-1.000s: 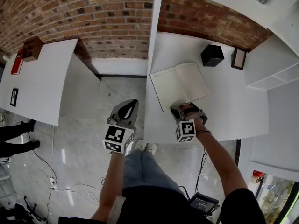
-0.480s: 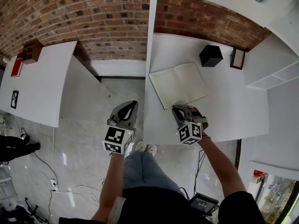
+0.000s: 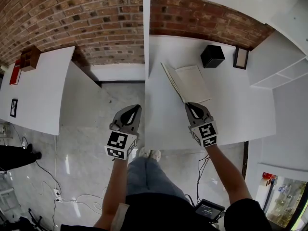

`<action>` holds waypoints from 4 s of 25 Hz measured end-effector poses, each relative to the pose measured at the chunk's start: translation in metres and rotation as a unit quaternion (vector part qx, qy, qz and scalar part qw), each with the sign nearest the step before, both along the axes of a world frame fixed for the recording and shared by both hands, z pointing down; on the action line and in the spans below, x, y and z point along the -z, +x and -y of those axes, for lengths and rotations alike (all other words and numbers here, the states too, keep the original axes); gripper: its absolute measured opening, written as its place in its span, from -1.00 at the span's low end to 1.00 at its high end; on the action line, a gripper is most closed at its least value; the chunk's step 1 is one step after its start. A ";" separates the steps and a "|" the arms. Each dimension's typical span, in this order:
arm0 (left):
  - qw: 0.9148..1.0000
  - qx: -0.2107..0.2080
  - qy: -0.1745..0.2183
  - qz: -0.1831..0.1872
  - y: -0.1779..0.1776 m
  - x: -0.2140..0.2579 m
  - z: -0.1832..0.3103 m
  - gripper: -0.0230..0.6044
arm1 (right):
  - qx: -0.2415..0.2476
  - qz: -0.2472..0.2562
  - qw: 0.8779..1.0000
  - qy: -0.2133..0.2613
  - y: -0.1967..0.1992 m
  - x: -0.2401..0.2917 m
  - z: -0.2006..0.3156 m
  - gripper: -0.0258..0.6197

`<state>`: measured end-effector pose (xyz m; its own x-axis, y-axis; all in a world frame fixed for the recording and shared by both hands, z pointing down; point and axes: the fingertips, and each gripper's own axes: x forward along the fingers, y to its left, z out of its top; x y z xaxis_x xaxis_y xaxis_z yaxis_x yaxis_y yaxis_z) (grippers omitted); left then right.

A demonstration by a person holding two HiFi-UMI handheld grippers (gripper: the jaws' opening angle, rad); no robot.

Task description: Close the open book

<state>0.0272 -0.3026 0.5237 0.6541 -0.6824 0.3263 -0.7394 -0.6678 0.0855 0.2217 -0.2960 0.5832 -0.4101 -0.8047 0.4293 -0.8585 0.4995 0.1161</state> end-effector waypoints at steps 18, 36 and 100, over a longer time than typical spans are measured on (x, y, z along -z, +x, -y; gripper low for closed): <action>1.000 -0.028 -0.002 0.000 0.028 -0.001 -0.001 -0.89 | -0.260 0.088 0.956 -0.104 0.142 -0.062 0.018 -0.80; 0.999 -0.041 0.005 -0.004 0.037 0.006 -0.004 -0.89 | -0.253 -0.036 0.962 -0.099 0.146 -0.056 0.017 -0.76; 0.965 -0.182 0.166 -0.090 0.184 0.171 -0.012 -0.89 | -0.348 0.083 0.901 0.245 0.091 0.217 -0.084 -0.92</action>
